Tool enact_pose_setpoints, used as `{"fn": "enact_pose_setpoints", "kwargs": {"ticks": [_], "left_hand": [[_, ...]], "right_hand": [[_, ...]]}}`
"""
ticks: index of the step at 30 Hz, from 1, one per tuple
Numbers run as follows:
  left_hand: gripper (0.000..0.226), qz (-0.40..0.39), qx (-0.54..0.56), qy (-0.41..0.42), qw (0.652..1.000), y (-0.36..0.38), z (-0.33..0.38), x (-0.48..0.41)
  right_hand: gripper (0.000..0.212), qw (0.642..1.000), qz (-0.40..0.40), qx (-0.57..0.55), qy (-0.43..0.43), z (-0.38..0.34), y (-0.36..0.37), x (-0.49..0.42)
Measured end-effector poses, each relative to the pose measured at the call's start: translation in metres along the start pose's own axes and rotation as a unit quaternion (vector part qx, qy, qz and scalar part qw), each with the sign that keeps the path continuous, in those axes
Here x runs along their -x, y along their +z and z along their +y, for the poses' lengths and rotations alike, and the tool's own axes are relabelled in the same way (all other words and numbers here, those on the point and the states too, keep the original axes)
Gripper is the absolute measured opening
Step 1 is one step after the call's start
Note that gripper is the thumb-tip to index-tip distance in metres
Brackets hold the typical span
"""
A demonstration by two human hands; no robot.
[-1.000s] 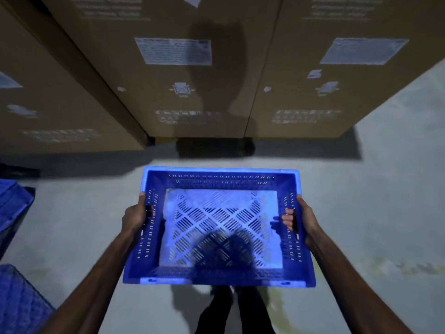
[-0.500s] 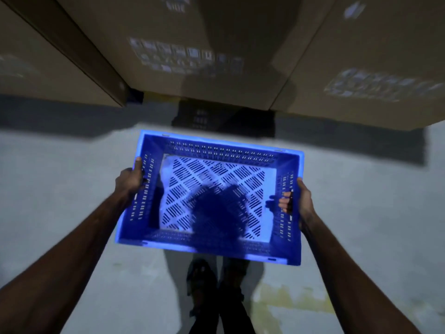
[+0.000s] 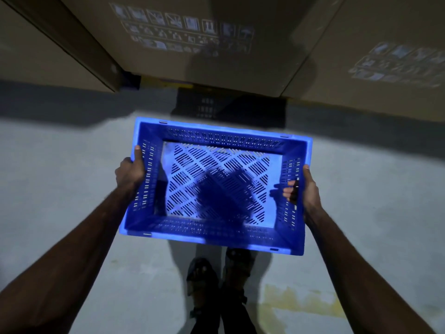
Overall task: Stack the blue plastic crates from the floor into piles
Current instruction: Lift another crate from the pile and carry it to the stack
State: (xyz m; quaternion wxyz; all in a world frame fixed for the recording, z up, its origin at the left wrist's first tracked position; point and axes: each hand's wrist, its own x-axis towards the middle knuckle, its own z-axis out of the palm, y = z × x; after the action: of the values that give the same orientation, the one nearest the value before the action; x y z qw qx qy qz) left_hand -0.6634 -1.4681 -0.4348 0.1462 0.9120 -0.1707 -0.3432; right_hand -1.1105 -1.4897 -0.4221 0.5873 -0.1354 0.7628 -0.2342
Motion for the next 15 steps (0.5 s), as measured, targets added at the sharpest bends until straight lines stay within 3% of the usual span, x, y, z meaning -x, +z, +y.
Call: {"fn": "enact_pose_setpoints", "kwargs": {"ticks": [3,8,11,15], "left_hand": [[0.082,0.024,-0.058,0.003,0.998,-0.004,0.008,0.015],[0.074,0.072,-0.124,0.064,0.988,-0.027,0.018,0.055],[0.065,0.028,-0.167,0.141,0.975,-0.050,0.022,0.097],[0.047,-0.115,-0.185,0.169,0.961,-0.086,0.025,0.168]], "right_hand": [[0.068,0.998,0.063,0.017,-0.003,0.001,-0.002,0.002],[0.061,0.988,0.147,-0.013,0.044,-0.003,-0.020,0.025],[0.049,0.985,0.168,-0.024,0.043,-0.015,-0.035,0.053],[0.035,0.991,0.129,0.021,0.023,-0.032,-0.049,0.121]]}}
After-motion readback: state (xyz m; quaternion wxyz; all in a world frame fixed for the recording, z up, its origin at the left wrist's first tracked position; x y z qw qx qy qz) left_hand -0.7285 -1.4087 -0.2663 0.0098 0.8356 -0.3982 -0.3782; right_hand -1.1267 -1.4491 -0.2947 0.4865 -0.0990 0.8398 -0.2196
